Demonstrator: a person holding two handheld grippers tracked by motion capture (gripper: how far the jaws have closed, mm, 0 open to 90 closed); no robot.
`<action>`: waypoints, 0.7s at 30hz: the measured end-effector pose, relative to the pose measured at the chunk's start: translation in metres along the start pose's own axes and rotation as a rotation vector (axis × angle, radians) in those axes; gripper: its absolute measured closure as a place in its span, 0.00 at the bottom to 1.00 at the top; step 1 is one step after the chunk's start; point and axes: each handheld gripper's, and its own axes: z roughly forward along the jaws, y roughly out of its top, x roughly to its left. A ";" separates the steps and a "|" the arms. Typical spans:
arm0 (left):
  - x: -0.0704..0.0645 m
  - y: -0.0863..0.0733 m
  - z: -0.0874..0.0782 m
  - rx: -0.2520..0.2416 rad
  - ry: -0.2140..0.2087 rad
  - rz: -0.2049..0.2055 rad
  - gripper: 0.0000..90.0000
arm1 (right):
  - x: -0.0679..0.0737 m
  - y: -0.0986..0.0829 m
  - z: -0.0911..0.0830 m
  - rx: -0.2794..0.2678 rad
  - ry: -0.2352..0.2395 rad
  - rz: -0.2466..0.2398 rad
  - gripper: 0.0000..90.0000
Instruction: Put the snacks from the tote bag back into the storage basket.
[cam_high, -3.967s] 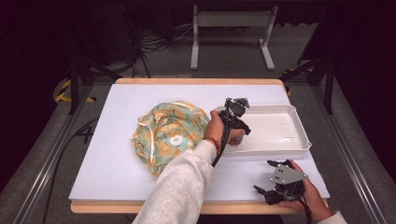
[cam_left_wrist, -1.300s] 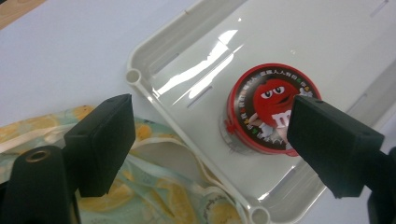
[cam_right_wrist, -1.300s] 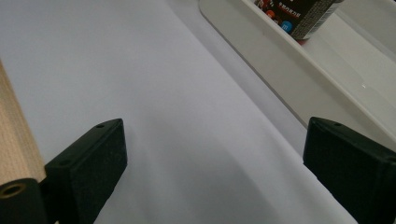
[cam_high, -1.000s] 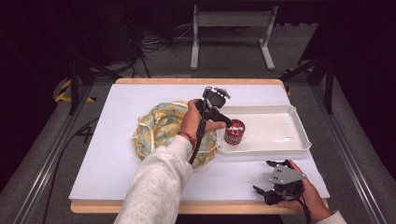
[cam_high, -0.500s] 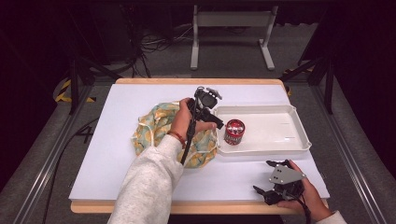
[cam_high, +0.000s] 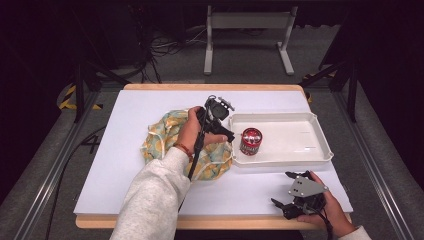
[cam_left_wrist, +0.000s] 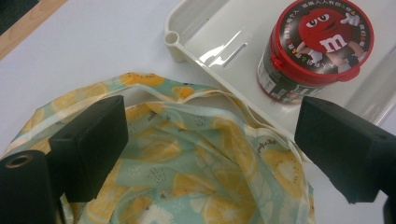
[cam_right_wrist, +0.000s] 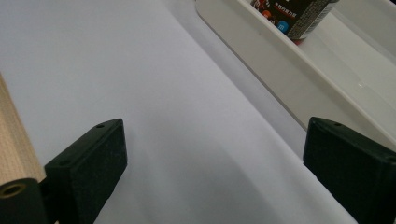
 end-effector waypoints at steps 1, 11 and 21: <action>0.001 -0.001 -0.001 0.004 -0.003 0.015 0.12 | 0.000 0.000 0.000 -0.001 -0.001 -0.001 0.08; 0.004 -0.015 -0.010 0.000 0.018 0.081 0.12 | 0.000 0.001 0.000 -0.001 -0.002 -0.002 0.08; 0.013 -0.033 -0.016 0.001 0.024 0.117 0.12 | 0.003 0.003 -0.001 -0.005 0.002 -0.011 0.08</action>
